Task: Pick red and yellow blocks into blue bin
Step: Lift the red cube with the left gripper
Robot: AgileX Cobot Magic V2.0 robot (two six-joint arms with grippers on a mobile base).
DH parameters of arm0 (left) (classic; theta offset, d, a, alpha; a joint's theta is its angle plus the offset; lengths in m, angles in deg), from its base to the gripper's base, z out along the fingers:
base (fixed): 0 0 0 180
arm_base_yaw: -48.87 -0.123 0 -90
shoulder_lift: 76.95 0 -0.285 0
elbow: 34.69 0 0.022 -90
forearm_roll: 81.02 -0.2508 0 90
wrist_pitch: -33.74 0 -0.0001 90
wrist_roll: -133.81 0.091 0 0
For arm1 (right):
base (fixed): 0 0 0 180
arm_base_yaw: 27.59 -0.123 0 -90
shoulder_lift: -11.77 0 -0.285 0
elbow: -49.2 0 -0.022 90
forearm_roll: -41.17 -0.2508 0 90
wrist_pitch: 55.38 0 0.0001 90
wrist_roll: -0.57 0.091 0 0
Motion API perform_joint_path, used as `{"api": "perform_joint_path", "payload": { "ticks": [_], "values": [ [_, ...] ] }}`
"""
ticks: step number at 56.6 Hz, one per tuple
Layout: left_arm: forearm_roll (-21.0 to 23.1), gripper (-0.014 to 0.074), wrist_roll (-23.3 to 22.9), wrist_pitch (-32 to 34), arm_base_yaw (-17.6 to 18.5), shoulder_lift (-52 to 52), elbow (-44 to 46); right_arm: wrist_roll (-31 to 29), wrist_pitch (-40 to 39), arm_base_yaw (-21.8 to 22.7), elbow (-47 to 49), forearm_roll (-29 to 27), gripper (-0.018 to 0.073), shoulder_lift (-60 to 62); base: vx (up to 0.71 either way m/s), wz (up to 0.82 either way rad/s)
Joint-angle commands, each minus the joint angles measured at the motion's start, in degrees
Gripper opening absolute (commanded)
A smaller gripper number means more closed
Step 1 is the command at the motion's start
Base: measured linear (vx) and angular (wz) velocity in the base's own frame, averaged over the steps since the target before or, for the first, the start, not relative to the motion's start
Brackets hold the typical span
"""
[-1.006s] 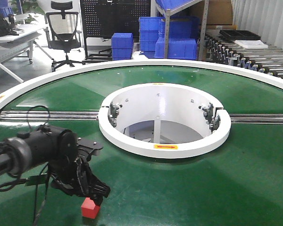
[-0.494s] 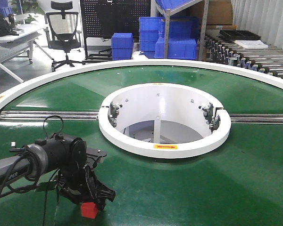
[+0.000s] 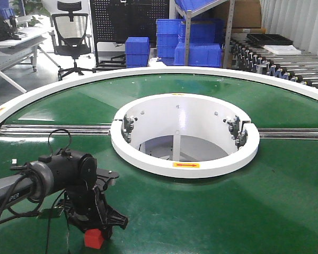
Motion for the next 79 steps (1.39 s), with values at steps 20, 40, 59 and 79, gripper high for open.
{"api": "perform_joint_path", "payload": {
  "ticks": [20, 40, 59, 79],
  "values": [
    [5.6, 0.0303, 0.1, 2.2, 0.5, 27.1, -6.5, -0.4, -3.6, 0.1, 1.7, 1.0, 0.021, 0.2, 0.0, 0.0],
    [5.8, 0.0303, 6.1, 12.6, 0.4, 62.1, -33.7, -0.4, -3.6, 0.1, 1.7, 1.0, 0.021, 0.2, 0.0, 0.0],
    [4.9, 0.0303, 8.7, 19.2, 0.4, 92.9, -52.9, -0.4, -3.6, 0.1, 1.7, 1.0, 0.021, 0.2, 0.0, 0.0],
    [3.9, 0.0303, 8.7, 18.7, 0.4, 100.5, -54.8, -0.4, -3.6, 0.1, 1.7, 1.0, 0.021, 0.2, 0.0, 0.0]
  ]
}}
